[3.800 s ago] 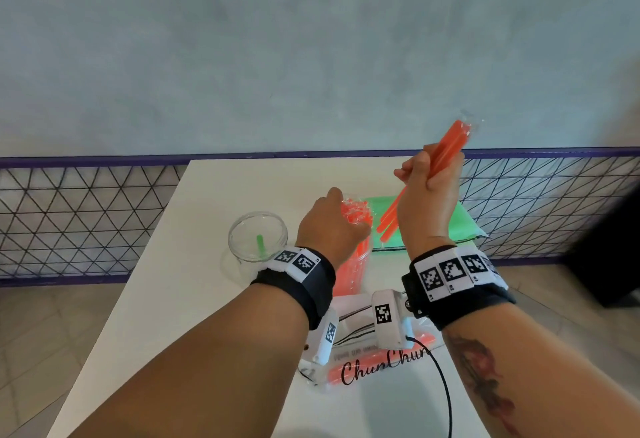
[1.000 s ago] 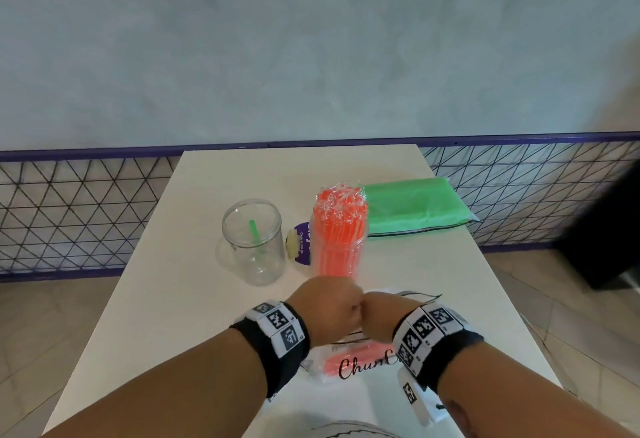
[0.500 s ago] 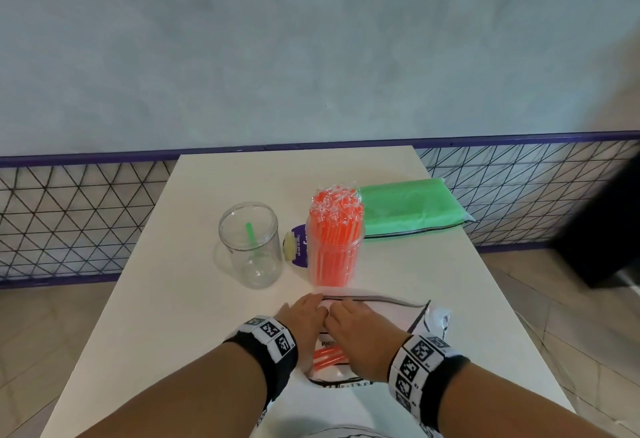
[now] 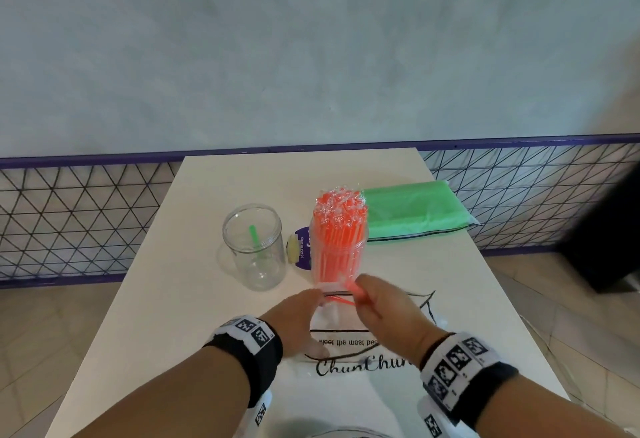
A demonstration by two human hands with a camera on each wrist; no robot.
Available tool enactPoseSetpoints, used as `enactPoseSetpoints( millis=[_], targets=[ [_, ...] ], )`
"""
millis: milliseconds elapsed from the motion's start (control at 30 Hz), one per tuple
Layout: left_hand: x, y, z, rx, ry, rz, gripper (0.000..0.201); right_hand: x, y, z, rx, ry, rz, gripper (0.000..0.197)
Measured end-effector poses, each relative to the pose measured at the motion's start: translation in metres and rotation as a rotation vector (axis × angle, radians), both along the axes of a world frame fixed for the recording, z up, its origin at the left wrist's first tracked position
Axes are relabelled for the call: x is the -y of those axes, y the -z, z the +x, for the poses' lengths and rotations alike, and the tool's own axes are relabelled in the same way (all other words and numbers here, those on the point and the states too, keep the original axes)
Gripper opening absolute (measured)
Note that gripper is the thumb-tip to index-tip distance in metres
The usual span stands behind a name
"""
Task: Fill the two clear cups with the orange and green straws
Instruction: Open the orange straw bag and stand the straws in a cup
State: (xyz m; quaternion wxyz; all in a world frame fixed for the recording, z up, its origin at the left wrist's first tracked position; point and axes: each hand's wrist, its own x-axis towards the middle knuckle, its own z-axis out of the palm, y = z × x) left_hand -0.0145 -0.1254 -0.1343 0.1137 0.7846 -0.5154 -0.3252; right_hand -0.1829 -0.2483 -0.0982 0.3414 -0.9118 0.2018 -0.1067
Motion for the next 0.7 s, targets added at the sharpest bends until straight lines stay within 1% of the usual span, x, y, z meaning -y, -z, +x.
enactPoseSetpoints(
  millis=[33,67,100,133,167,200,233,267,300,333,400,433,500,600,700],
  targets=[
    [-0.001,-0.005,-0.001,0.026,-0.034,-0.049,0.077,0.001,-0.011,0.001,0.100,0.053,0.103,0.019],
    [-0.001,-0.011,-0.003,0.071,-0.073,-0.153,0.063,0.003,-0.022,0.003,0.213,0.104,0.229,0.018],
    [0.000,-0.019,-0.007,0.121,-0.131,-0.305,0.054,0.005,-0.036,0.005,0.329,0.154,0.363,0.017],
    [0.003,-0.026,-0.012,0.162,-0.211,-0.479,0.051,0.009,-0.050,0.008,0.453,0.196,0.484,0.018],
    [0.008,-0.035,-0.016,0.193,-0.310,-0.641,0.056,0.014,-0.068,0.011,0.589,0.224,0.569,0.018],
    [0.015,-0.044,-0.020,0.206,-0.415,-0.772,0.068,0.019,-0.085,0.013,0.722,0.245,0.614,0.018],
    [0.024,-0.053,-0.022,0.189,-0.511,-0.850,0.085,0.026,-0.103,0.014,0.847,0.263,0.634,0.018],
    [0.034,-0.064,-0.025,0.148,-0.576,-0.870,0.102,0.033,-0.119,0.016,0.955,0.283,0.642,0.020],
    [0.045,-0.076,-0.026,0.113,-0.608,-0.862,0.114,0.040,-0.132,0.017,1.034,0.301,0.639,0.022],
    [0.056,-0.088,-0.027,0.106,-0.612,-0.851,0.121,0.048,-0.141,0.020,1.079,0.328,0.619,0.022],
    [0.077,-0.109,-0.024,0.173,-0.590,-0.794,0.125,0.059,-0.150,0.031,1.076,0.397,0.538,0.018],
    [0.086,-0.116,-0.021,0.224,-0.574,-0.727,0.125,0.062,-0.149,0.038,1.053,0.429,0.498,0.017],
    [0.100,-0.126,-0.014,0.284,-0.545,-0.570,0.122,0.063,-0.143,0.052,0.989,0.456,0.454,0.015],
    [0.112,-0.128,-0.003,0.292,-0.508,-0.382,0.108,0.055,-0.131,0.071,0.876,0.413,0.420,0.021],
    [0.117,-0.123,0.002,0.265,-0.485,-0.236,0.091,0.047,-0.125,0.084,0.866,0.390,0.500,0.023]
  ],
)
